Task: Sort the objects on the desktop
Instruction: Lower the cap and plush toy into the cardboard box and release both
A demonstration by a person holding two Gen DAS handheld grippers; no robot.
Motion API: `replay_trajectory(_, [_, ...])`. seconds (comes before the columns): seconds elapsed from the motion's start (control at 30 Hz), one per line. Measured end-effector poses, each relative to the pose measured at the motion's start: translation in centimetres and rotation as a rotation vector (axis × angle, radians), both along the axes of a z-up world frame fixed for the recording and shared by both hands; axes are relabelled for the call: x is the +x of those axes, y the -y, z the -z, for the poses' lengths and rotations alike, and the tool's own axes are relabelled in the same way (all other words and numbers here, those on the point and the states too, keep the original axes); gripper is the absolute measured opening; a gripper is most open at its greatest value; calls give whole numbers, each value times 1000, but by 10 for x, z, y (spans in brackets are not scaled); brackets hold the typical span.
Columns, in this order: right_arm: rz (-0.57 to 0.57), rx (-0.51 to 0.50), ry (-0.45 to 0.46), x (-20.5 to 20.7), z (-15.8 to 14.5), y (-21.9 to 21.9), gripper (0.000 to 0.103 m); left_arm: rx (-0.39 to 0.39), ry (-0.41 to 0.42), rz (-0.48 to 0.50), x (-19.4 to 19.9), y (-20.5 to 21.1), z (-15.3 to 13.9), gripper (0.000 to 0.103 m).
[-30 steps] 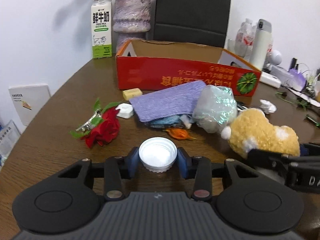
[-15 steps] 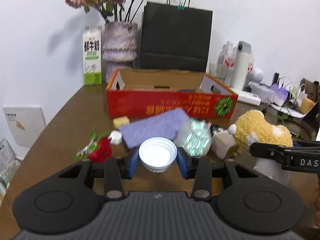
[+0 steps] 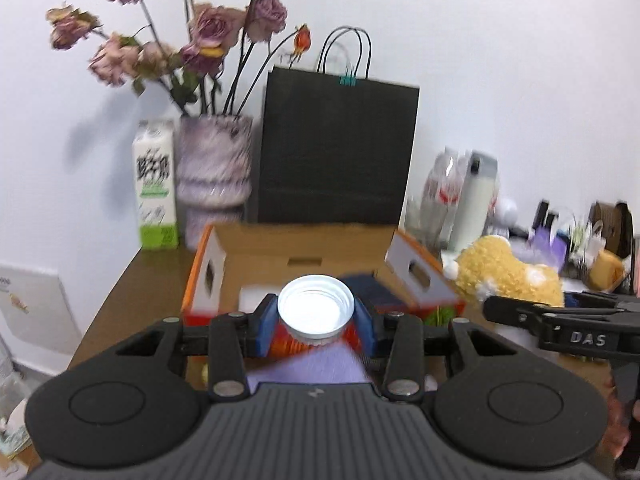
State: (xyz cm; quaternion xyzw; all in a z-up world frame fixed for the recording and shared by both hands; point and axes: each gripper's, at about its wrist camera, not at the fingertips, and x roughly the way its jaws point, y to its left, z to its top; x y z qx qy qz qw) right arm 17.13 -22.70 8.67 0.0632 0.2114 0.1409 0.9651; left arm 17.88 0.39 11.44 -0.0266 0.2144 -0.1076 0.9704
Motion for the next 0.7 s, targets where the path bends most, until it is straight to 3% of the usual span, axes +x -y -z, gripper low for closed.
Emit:
replay_trajectory(0.17, [37, 16, 9, 61, -6, -13, 65, -37, 9, -68, 55, 14, 1, 41])
replay_trajectory(0.47, [56, 36, -85, 157, 27, -28, 65, -52, -63, -155, 144, 10, 35, 41])
replay_trajectory(0.7, [48, -56, -130, 204, 51, -42, 65, -14, -155, -184, 191, 7, 67, 41])
